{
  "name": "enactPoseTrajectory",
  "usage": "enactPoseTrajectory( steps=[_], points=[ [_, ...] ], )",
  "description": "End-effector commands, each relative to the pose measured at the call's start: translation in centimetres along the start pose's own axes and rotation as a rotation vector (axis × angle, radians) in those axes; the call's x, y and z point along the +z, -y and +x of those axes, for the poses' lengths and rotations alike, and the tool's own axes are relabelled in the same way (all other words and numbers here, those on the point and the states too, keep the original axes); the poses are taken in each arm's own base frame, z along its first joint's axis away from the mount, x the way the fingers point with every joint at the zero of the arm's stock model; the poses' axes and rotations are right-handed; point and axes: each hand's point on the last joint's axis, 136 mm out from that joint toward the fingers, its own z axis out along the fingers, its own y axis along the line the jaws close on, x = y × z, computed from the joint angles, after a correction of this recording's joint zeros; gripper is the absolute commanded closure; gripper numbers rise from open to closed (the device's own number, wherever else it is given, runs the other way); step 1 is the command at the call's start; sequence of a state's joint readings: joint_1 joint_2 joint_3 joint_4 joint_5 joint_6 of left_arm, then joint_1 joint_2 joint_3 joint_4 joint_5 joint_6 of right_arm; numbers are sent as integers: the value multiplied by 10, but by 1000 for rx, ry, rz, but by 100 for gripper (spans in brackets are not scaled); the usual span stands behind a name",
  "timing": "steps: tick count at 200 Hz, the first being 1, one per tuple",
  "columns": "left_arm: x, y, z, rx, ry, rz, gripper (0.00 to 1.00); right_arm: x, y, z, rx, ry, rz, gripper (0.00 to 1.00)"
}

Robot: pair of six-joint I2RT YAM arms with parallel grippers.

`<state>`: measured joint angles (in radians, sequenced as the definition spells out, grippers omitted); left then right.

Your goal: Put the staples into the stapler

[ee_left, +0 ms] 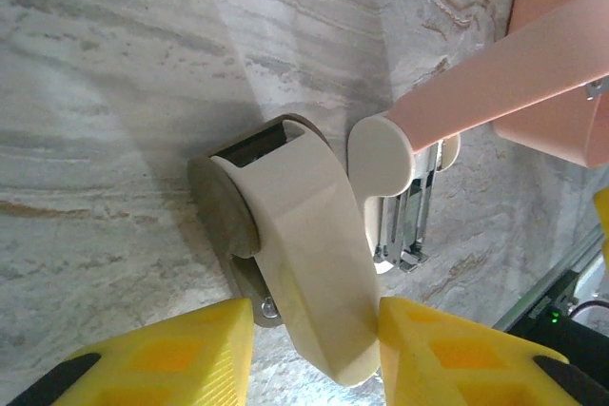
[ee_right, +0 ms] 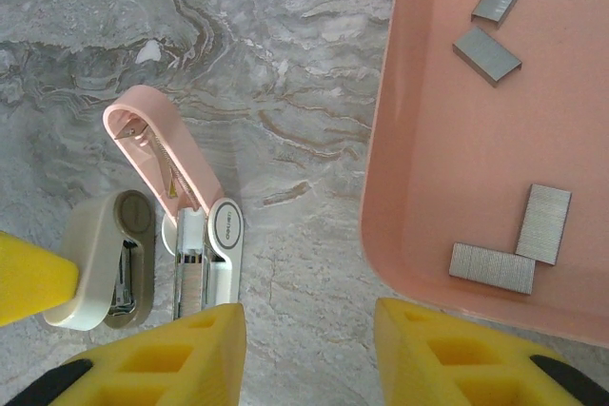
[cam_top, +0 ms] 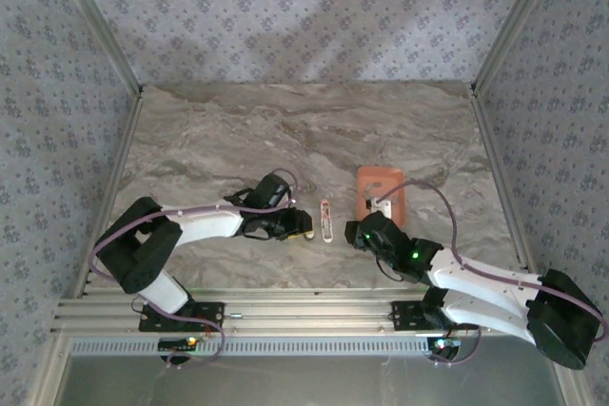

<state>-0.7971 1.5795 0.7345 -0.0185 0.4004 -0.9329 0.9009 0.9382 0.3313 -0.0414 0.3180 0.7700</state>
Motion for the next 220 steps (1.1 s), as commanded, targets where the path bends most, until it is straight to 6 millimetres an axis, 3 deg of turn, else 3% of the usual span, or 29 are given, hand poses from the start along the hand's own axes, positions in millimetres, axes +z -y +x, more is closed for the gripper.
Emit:
enactPoseTrajectory(
  steps=[1, 105, 147, 220],
  points=[
    [1, -31, 18, 19, -60, -145, 62, 0, 12, 5, 10, -5, 39, 60],
    [16, -66, 38, 76, -127, -290, 65, 0, 14, 4, 16, -1, 39, 59],
    [4, -41, 25, 116, -72, -250, 60, 0, 12, 2, 13, 2, 35, 59],
    [-43, 16, -11, 223, 97, -187, 45, 0, 9, 0, 12, 4, 22, 59]
  ],
)
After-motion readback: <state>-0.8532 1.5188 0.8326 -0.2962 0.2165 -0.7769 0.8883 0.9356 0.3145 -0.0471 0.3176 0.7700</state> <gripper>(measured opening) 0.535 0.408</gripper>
